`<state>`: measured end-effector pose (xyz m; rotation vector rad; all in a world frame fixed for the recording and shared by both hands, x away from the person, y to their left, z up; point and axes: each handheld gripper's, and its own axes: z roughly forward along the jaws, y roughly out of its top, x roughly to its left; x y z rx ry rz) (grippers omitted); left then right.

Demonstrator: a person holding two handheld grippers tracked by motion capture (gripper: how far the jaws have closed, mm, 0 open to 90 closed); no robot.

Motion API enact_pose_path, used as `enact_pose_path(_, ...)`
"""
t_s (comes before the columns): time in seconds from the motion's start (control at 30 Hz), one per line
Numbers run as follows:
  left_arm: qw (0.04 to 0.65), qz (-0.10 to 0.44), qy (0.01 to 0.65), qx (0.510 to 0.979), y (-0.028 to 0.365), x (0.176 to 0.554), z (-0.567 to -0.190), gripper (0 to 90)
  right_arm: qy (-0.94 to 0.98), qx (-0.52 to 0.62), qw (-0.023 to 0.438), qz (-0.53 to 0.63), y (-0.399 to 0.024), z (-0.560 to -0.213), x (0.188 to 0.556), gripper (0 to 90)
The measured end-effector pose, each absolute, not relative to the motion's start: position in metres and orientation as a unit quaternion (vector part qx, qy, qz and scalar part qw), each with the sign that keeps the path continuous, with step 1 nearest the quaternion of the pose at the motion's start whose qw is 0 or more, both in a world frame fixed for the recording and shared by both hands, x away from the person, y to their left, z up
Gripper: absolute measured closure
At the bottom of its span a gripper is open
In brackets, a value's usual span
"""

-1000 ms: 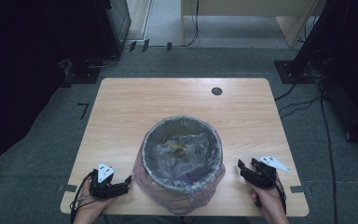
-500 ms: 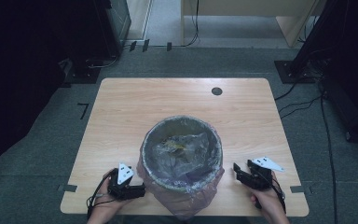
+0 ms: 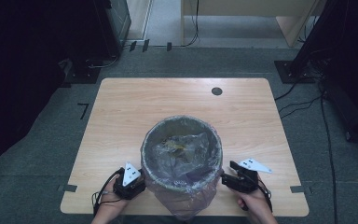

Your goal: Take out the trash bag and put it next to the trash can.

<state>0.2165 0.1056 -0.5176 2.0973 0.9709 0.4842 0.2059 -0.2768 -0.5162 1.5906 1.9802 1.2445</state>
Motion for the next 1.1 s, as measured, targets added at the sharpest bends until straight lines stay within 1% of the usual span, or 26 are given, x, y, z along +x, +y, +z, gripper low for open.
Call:
enact_pose_path(0.03, 0.380, 0.189, 0.379, 0.822, 0.106, 0.216, -0.518, 68.3, 0.698, 0.553, 0.160, 0.426, -0.273, -0.517, 0.207, 36.7)
enact_pose_path(0.07, 0.381, 0.188, 0.379, 0.822, 0.106, 0.216, -0.518, 69.9, 0.705, 0.551, 0.168, 0.412, -0.267, -0.519, 0.207, 40.0)
enact_pose_path(0.17, 0.384, 0.183, 0.377, 0.823, 0.107, 0.216, -0.518, 76.0, 0.721, 0.543, 0.188, 0.387, -0.258, -0.521, 0.208, 52.2)
enact_pose_path(0.2, 0.385, 0.182, 0.375, 0.824, 0.107, 0.216, -0.518, 80.7, 0.723, 0.541, 0.197, 0.381, -0.256, -0.521, 0.208, 60.9)
enact_pose_path(0.23, 0.385, 0.182, 0.375, 0.824, 0.107, 0.216, -0.518, 82.5, 0.723, 0.541, 0.197, 0.381, -0.256, -0.521, 0.208, 60.9)
enact_pose_path(0.27, 0.382, 0.182, 0.372, 0.826, 0.107, 0.216, -0.517, 82.5, 0.725, 0.539, 0.202, 0.378, -0.255, -0.521, 0.208, 65.8)
enact_pose_path(0.3, 0.381, 0.182, 0.372, 0.827, 0.107, 0.216, -0.517, 85.2, 0.729, 0.536, 0.213, 0.370, -0.254, -0.521, 0.208, 72.0)
enact_pose_path(0.33, 0.379, 0.183, 0.376, 0.825, 0.107, 0.217, -0.517, 88.5, 0.736, 0.526, 0.230, 0.358, -0.251, -0.521, 0.207, 82.8)
enact_pose_path(0.37, 0.378, 0.183, 0.378, 0.825, 0.106, 0.217, -0.516, 89.3, 0.736, 0.527, 0.227, 0.359, -0.251, -0.521, 0.207, 86.8)
enact_pose_path(0.4, 0.378, 0.183, 0.378, 0.825, 0.106, 0.217, -0.516, 89.8, 0.736, 0.527, 0.227, 0.359, -0.251, -0.521, 0.207, 86.8)
enact_pose_path(0.43, 0.375, 0.181, 0.379, 0.826, 0.106, 0.217, -0.516, 89.8, 0.735, 0.530, 0.221, 0.361, -0.251, -0.521, 0.207, 90.0)
enact_pose_path(0.47, 0.394, 0.153, 0.390, 0.818, 0.109, 0.218, -0.513, 90.0, 0.728, 0.542, 0.191, 0.374, -0.253, -0.520, 0.208, 90.0)
enact_pose_path(0.5, 0.394, 0.153, 0.390, 0.818, 0.109, 0.218, -0.513, 90.0, 0.728, 0.542, 0.191, 0.374, -0.253, -0.520, 0.208, 90.0)
enact_pose_path(0.53, 0.424, 0.129, 0.403, 0.801, 0.113, 0.218, -0.507, 90.0, 0.720, 0.546, 0.179, 0.390, -0.255, -0.517, 0.208, 90.0)
enact_pose_path(0.57, 0.431, 0.130, 0.405, 0.796, 0.115, 0.217, -0.504, 90.0, 0.714, 0.544, 0.178, 0.404, -0.256, -0.514, 0.206, 90.0)
enact_pose_path(0.63, 0.442, 0.128, 0.408, 0.789, 0.117, 0.217, -0.499, 90.0, 0.707, 0.541, 0.179, 0.418, -0.257, -0.509, 0.205, 90.0)
enact_pose_path(0.7, 0.471, 0.126, 0.415, 0.768, 0.121, 0.214, -0.486, 90.0, 0.694, 0.537, 0.181, 0.444, -0.260, -0.497, 0.200, 90.0)
enact_pose_path(0.77, 0.493, 0.139, 0.415, 0.752, 0.123, 0.209, -0.470, 90.0, 0.666, 0.542, 0.189, 0.476, -0.266, -0.478, 0.194, 90.0)
enact_pose_path(0.83, 0.503, 0.145, 0.415, 0.744, 0.123, 0.207, -0.462, 90.0, 0.660, 0.543, 0.193, 0.482, -0.268, -0.473, 0.192, 90.0)
enact_pose_path(0.9, 0.523, 0.160, 0.418, 0.726, 0.126, 0.203, -0.444, 90.0, 0.634, 0.546, 0.208, 0.507, -0.274, -0.451, 0.185, 90.0)
enact_pose_path(0.93, 0.523, 0.160, 0.418, 0.726, 0.126, 0.203, -0.444, 90.0, 0.634, 0.546, 0.208, 0.507, -0.274, -0.451, 0.185, 90.0)
enact_pose_path(0.97, 0.540, 0.166, 0.417, 0.712, 0.128, 0.202, -0.430, 90.0, 0.623, 0.540, 0.215, 0.524, -0.276, -0.437, 0.181, 90.0)
enact_pose_path(1.0, 0.540, 0.166, 0.417, 0.712, 0.128, 0.202, -0.430, 90.0, 0.623, 0.540, 0.215, 0.524, -0.276, -0.437, 0.181, 90.0)
enact_pose_path(1.03, 0.545, 0.167, 0.409, 0.712, 0.128, 0.201, -0.423, 90.0, 0.622, 0.533, 0.220, 0.530, -0.276, -0.431, 0.179, 90.0)
enact_pose_path(1.07, 0.554, 0.180, 0.395, 0.710, 0.129, 0.198, -0.408, 90.0, 0.620, 0.516, 0.232, 0.543, -0.275, -0.416, 0.175, 90.0)
enact_pose_path(1.1, 0.554, 0.180, 0.395, 0.710, 0.129, 0.198, -0.408, 90.0, 0.620, 0.516, 0.232, 0.543, -0.275, -0.416, 0.175, 90.0)
